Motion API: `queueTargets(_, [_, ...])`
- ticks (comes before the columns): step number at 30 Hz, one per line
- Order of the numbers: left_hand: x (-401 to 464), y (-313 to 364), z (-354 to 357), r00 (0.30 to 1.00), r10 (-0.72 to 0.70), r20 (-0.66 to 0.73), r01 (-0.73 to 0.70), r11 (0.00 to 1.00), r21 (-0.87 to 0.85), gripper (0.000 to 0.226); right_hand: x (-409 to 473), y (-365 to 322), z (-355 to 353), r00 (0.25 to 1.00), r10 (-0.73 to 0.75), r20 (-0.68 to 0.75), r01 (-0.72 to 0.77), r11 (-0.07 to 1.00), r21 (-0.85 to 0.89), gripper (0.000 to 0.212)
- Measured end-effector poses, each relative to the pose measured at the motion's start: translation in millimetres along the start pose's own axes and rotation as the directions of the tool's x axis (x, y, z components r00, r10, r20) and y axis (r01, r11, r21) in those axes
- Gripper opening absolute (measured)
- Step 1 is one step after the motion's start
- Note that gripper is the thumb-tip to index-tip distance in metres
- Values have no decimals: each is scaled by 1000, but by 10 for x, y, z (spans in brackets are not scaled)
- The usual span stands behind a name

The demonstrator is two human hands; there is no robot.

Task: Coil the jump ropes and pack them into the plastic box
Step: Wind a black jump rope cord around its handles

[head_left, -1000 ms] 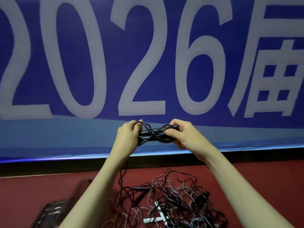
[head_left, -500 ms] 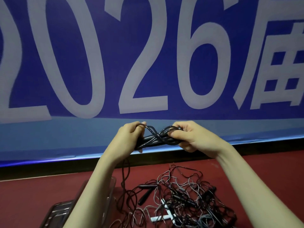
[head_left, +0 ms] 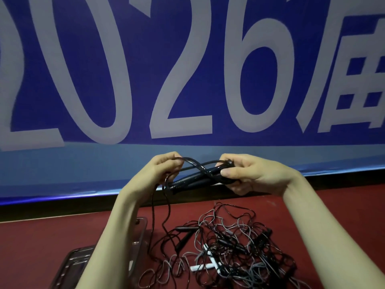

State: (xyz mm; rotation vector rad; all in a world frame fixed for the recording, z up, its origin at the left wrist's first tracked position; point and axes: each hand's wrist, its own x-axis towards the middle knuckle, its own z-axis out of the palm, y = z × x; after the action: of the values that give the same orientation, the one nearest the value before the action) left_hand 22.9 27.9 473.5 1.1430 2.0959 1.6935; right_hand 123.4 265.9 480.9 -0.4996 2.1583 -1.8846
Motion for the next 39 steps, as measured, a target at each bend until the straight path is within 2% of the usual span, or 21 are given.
queueTargets(3, [-24, 27, -42, 1000, 9, 25, -9, 1000, -21, 28, -34, -4, -57, 1000, 3, 5, -4, 1000, 25, 13])
queueTargets(7, [-5, 68, 57, 993, 55, -108, -53, 998, 21, 34, -55, 6, -74, 996, 7, 86, -11, 998, 54, 34])
queueTargets(11, [64, 40, 147, 976, 135, -173, -127, 990, 55, 34, -45, -7, -13, 992, 34, 118, -35, 999, 5, 12])
queueTargets(16, [250, -125, 203, 932, 184, -311, -121, 970, 211, 35, 4, -40, 76, 989, 1, 148, 9, 998, -68, 4])
queueTargets(20, [277, -397, 287, 940, 135, -312, -103, 988, 119, 37, 94, -30, 135, 994, -36, 100, 42, 998, -51, 13])
queueTargets(24, [241, -534, 368, 943, 105, -316, -29, 971, 237, 35, 190, 46, 171, 995, -91, 45, 89, 995, 51, 13])
queueTargets(26, [253, -585, 386, 941, 16, -339, 58, 977, 205, 35, 239, 81, 163, 992, -121, -22, 123, 987, 104, 12])
queueTargets(29, [212, -544, 494, 965, -59, -254, 120, 965, 234, 41, 283, 105, 104, 968, -165, -189, 191, 973, 131, 10])
queueTargets(32, [181, -426, 592, 983, -41, -178, 97, 943, 318, 41, 306, 141, 15, 923, -181, -340, 230, 967, 109, 9])
queueTargets(36, [165, -207, 741, 998, -64, -20, 65, 836, 544, 44, 362, 223, -14, 885, -212, -415, 210, 976, -53, 12])
queueTargets(39, [141, -3, 769, 998, -68, -1, 52, 750, 659, 46, 356, 198, 5, 860, -265, -437, 223, 964, -146, 14])
